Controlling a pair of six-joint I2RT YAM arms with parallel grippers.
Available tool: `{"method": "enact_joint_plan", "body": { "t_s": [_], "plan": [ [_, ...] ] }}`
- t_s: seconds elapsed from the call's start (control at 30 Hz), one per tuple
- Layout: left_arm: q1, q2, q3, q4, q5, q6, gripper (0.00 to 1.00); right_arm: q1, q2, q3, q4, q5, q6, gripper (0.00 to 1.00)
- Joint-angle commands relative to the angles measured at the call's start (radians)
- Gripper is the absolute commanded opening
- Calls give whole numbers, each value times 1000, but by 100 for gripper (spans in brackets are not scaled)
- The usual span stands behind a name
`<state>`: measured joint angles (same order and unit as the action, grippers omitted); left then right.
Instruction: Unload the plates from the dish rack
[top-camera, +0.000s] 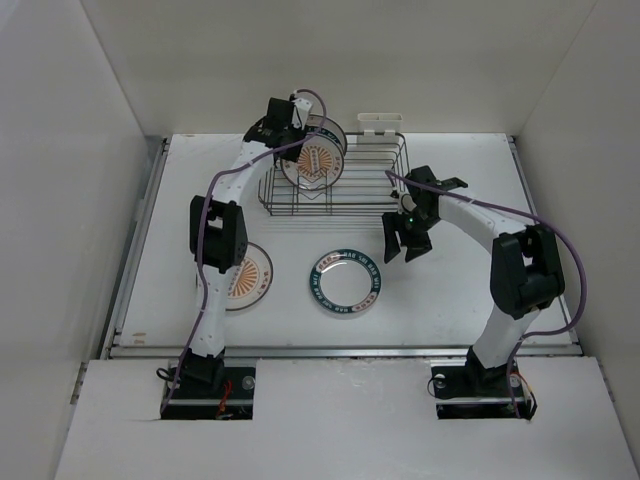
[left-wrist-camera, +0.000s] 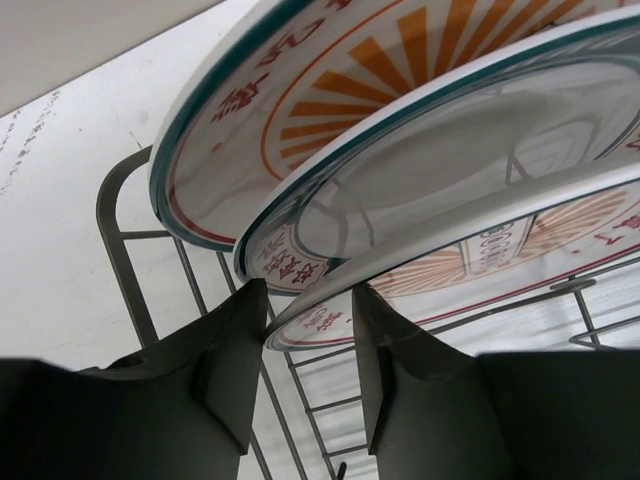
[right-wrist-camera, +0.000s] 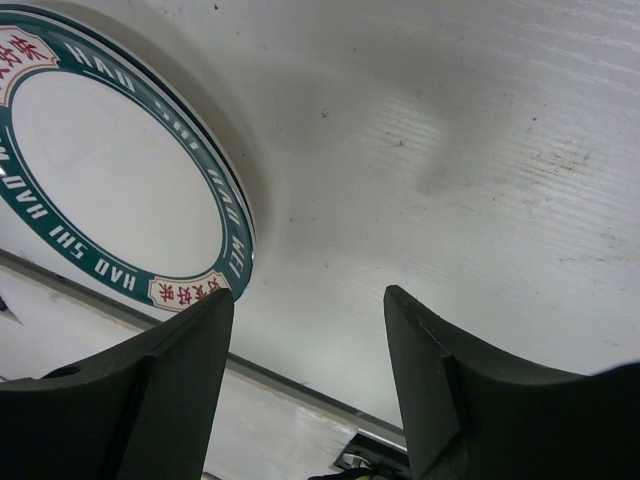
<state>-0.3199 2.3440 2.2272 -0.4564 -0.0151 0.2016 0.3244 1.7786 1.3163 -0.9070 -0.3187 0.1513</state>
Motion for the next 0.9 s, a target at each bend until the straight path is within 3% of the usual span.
{"method": "enact_joint_plan", "body": {
  "t_s": [0.0, 0.1, 0.13, 0.23, 0.47, 0.67, 0.87],
  "plan": [
    [-2, -5, 19, -17, 47, -13, 32, -4, -13, 29, -15, 17, 13, 68],
    [-2, -5, 19, -18, 34, -13, 14, -4, -13, 29, -15, 17, 13, 68],
    [-2, -5, 19, -28, 23, -13, 14, -4, -13, 29, -15, 17, 13, 68],
    [-2, -28, 19, -37, 9, -4, 0, -4, -13, 29, -15, 17, 13, 68],
    [-2, -145, -29, -48, 23, 42, 0, -4, -13, 38, -15, 7, 13, 68],
    [16, -204, -11, -169, 233, 58, 0, -4, -13, 67, -24, -2, 13, 66],
    [16, -224, -11, -191, 291, 38, 0, -4, -22, 86, -44, -2, 13, 59]
  ]
}}
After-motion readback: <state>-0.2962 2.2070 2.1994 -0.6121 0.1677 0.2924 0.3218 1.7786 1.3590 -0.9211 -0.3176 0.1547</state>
